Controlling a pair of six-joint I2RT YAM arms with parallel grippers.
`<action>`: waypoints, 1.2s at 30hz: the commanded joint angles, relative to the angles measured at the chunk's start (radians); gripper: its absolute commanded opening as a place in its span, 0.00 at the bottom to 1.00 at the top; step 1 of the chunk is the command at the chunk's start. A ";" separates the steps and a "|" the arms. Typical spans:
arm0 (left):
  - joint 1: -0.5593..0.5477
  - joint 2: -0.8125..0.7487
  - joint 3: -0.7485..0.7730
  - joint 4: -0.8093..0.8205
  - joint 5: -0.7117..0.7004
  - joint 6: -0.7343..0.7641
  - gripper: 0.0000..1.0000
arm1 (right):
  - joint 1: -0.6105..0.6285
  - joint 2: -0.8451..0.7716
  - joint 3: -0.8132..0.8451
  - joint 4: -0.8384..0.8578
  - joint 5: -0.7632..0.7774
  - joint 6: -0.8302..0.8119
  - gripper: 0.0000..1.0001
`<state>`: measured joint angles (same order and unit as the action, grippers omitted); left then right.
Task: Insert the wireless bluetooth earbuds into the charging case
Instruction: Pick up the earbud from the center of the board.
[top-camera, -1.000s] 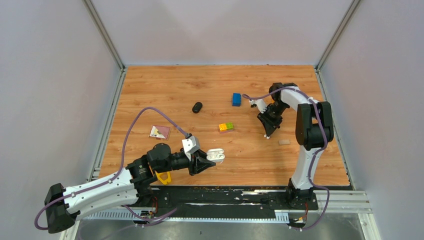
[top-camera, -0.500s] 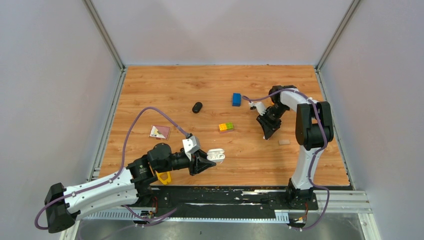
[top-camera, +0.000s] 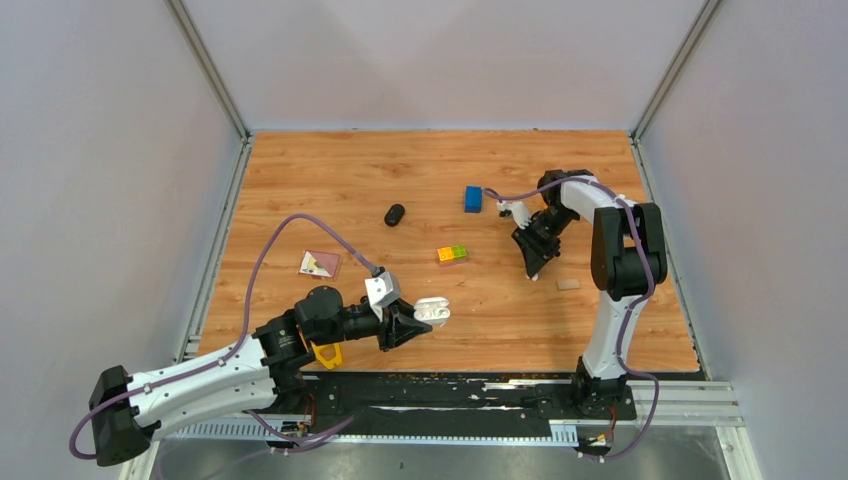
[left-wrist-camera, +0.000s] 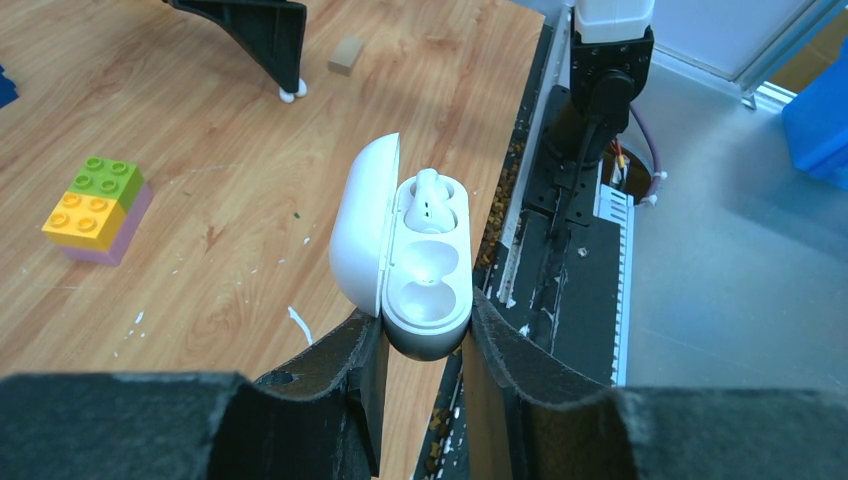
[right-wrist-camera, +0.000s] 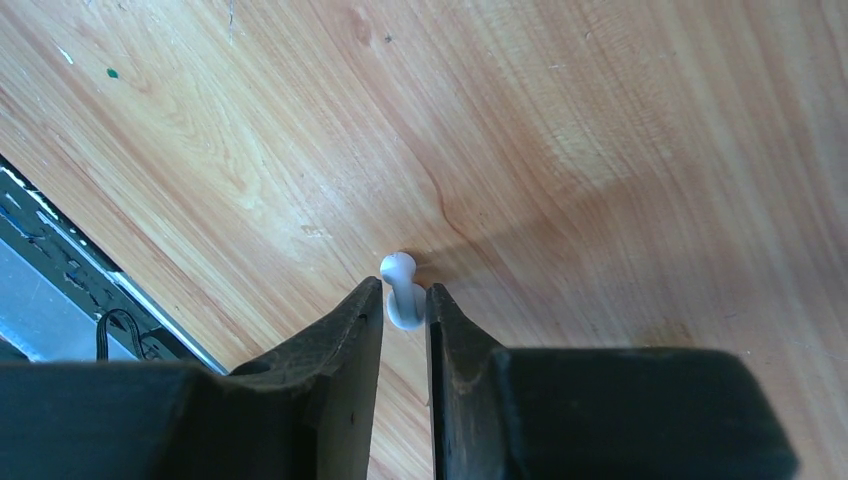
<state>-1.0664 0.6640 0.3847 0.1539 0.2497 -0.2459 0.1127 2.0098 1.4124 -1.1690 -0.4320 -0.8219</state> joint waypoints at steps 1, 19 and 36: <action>-0.004 -0.002 0.014 0.053 0.006 -0.016 0.00 | 0.001 -0.009 0.037 -0.010 -0.020 -0.019 0.23; -0.005 -0.007 0.014 0.053 0.006 -0.019 0.00 | 0.003 -0.087 0.013 0.023 0.006 0.009 0.01; -0.004 0.089 0.144 -0.130 0.049 0.161 0.00 | 0.403 -0.643 0.066 -0.303 -0.111 -0.379 0.01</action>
<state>-1.0664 0.7319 0.4416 0.0841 0.2790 -0.2012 0.4622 1.3632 1.3979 -1.3415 -0.4847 -1.0889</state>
